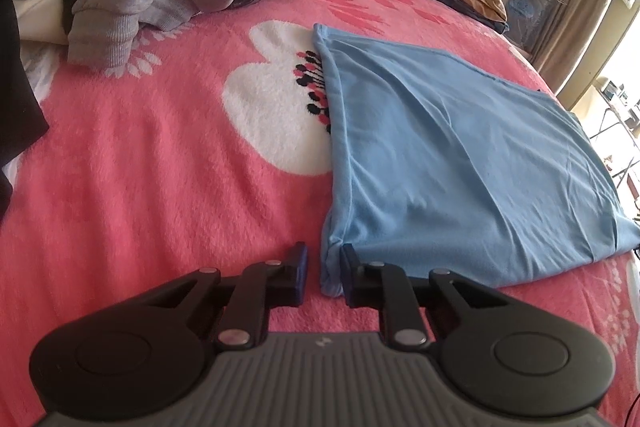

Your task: Fold clothes

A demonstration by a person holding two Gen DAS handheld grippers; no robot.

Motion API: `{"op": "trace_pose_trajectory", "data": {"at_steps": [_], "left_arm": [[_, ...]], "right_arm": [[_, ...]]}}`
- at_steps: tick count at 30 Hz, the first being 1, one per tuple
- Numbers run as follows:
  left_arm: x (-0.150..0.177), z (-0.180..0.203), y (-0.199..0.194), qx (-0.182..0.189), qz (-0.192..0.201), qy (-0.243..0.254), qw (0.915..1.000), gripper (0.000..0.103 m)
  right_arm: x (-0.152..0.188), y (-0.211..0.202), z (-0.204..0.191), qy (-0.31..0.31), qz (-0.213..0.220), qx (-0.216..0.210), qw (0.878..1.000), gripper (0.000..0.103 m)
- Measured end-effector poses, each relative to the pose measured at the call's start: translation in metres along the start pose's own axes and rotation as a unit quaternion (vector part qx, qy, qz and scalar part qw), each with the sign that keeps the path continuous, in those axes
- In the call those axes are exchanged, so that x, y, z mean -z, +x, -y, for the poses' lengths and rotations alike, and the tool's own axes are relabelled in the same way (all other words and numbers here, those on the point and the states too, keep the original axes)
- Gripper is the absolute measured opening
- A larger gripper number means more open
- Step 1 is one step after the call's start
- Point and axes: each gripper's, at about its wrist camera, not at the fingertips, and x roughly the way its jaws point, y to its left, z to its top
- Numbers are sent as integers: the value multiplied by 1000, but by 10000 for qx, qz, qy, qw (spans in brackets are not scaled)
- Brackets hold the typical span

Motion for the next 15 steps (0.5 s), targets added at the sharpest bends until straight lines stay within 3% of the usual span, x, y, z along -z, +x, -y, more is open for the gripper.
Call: {"op": "trace_pose_trajectory", "data": {"at_steps": [7,11,13,15], "left_arm": [[0,0,0,3,3,1,10000,17],[0,0,0,16,-1,9,10000,17],[-1,-1,0,41,-13,31,10000,17],[-1,-2,1,70,-21,50,10000,18]], "right_arm": [[0,6,-6,-498,-92,390,9980,0],[1,3,5,-228,-29,1171,9929,1],[2,-3,18,180,9,1045,9944,1],[2,-12,18,202,70,724,9971,3]]}}
